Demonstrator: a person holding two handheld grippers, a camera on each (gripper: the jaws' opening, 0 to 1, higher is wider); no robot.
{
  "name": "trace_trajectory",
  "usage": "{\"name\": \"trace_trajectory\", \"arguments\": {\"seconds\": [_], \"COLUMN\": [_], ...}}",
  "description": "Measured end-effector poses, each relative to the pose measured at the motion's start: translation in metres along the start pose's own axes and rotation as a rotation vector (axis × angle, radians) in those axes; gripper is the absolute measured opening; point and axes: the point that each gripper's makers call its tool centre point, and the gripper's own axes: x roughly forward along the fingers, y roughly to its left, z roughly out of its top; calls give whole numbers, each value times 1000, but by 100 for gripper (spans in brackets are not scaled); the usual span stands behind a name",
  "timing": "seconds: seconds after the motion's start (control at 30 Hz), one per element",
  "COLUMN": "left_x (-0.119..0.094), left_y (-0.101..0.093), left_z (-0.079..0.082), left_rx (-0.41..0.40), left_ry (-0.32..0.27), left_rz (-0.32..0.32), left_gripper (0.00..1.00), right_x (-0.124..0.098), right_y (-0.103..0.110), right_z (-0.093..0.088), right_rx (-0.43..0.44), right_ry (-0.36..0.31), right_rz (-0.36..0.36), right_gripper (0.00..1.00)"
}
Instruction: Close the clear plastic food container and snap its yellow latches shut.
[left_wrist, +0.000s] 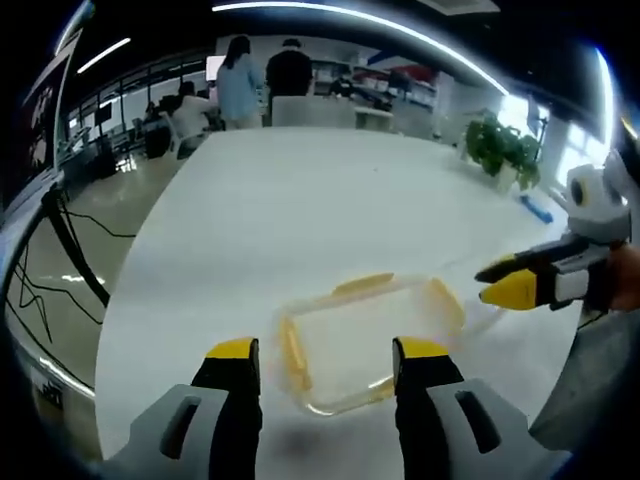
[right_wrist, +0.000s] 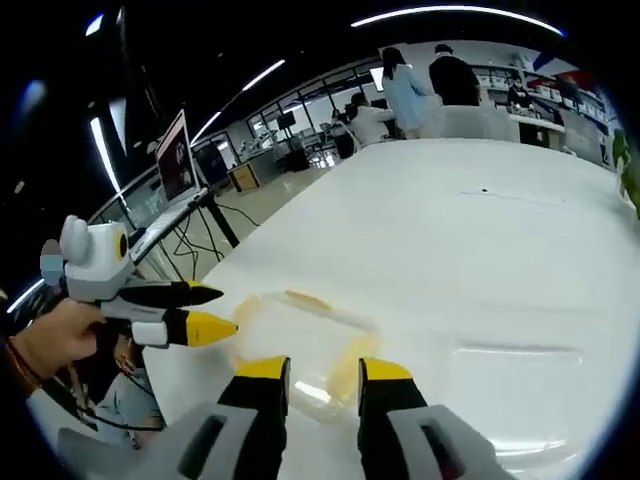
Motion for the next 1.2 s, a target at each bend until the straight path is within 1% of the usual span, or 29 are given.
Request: {"name": "trace_trajectory", "arguments": {"seconds": [0.2,0.27,0.33,0.43,0.57,0.6,0.63,0.7,0.77,0.8,0.9,1.0,1.2], "left_x": [4,5,7,10,12,12,13,13,15,15,17,18,21], "left_y": [2,5,6,7,5,4,0,-1,-1,-1,0,2,6], "left_z": [-4,-4,-7,-13,-17,-18,-18,-19,-20,-20,-19,-19,-20], "left_rx": [-7,-30,-51,-55,-50,-44,-19,5,10,8,-23,-37,-55], "left_ry": [10,-6,-4,8,23,25,31,37,41,42,37,37,43], "left_rz": [2,13,13,13,8,2,-19,-17,-18,-20,-15,-6,22], "left_gripper": [45,41,38,37,36,36,36,34,33,33,33,32,27], "right_x": [8,10,11,14,18,18,18,19,20,20,20,22,23], "right_y": [-1,-2,-2,-2,-1,-1,-1,0,-3,-4,-7,-6,-11], "right_z": [-4,-7,-8,-9,-11,-11,-11,-12,-16,-17,-18,-21,-19], "right_rx": [-12,-22,-25,6,10,8,9,10,-15,-29,-23,-28,-38], "right_ry": [11,25,25,17,21,22,17,22,42,43,44,68,60], "right_rz": [-12,-18,-22,-29,-47,-49,-48,-45,-60,-72,-76,-63,-78], "right_gripper": [22,22,21,20,19,18,18,16,15,15,15,10,7]}}
